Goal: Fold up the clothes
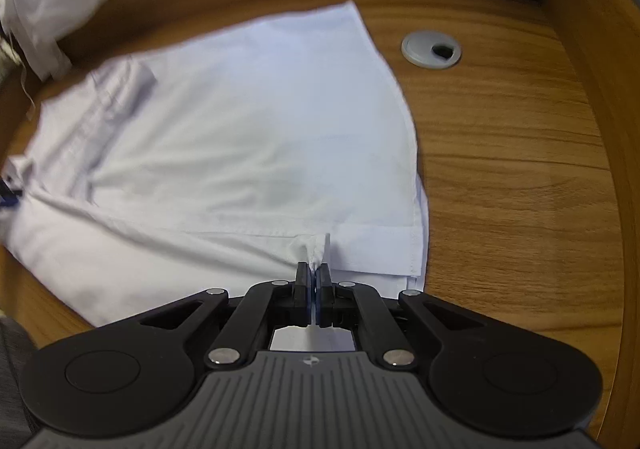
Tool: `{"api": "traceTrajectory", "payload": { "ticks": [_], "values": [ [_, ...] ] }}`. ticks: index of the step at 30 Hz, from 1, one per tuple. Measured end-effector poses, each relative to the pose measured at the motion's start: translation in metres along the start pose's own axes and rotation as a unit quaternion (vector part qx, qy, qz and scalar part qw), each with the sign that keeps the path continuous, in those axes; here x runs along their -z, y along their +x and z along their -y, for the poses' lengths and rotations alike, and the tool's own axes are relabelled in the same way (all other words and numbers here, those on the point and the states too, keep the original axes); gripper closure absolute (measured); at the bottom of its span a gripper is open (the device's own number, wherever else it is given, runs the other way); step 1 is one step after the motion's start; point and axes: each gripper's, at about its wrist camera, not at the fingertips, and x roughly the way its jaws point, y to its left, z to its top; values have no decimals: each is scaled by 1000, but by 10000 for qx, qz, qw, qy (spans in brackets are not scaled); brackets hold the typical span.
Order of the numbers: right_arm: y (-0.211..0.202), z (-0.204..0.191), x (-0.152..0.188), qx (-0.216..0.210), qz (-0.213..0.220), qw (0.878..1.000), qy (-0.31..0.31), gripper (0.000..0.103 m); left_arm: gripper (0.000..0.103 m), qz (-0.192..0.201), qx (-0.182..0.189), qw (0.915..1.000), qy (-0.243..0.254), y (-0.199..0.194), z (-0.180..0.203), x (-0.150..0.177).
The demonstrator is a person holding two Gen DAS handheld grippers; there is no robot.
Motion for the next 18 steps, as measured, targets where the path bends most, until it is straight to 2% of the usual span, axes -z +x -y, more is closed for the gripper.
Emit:
{"api": "traceTrajectory", "payload": {
  "ticks": [4, 6, 7, 10, 11, 15, 18],
  "values": [
    [12, -16, -1, 435, 5, 9979, -486, 98, 49, 114, 155, 9998, 94, -13, 1, -6],
    [9, -23, -3, 706, 48, 9951, -695, 89, 43, 305, 252, 9990, 225, -30, 4, -7],
    [5, -27, -5, 820, 96, 9936, -772, 89, 42, 383, 317, 9982, 333, -39, 7, -6],
    [-16, -41, -8, 970, 385, 9900, -954, 79, 38, 461, 510, 9935, 905, -62, 20, 5],
    [-24, -46, -9, 878, 470, 9901, -988, 74, 36, 451, 572, 9908, 1137, -67, 25, 10],
    [-39, -72, -3, 192, 724, 9903, -1171, 69, 36, 232, 636, 9786, 1945, -70, 36, 40],
    [-28, -92, 10, -86, 612, 9890, -1345, 66, 35, 136, 494, 9715, 2316, -62, 33, 59]
  ]
}}
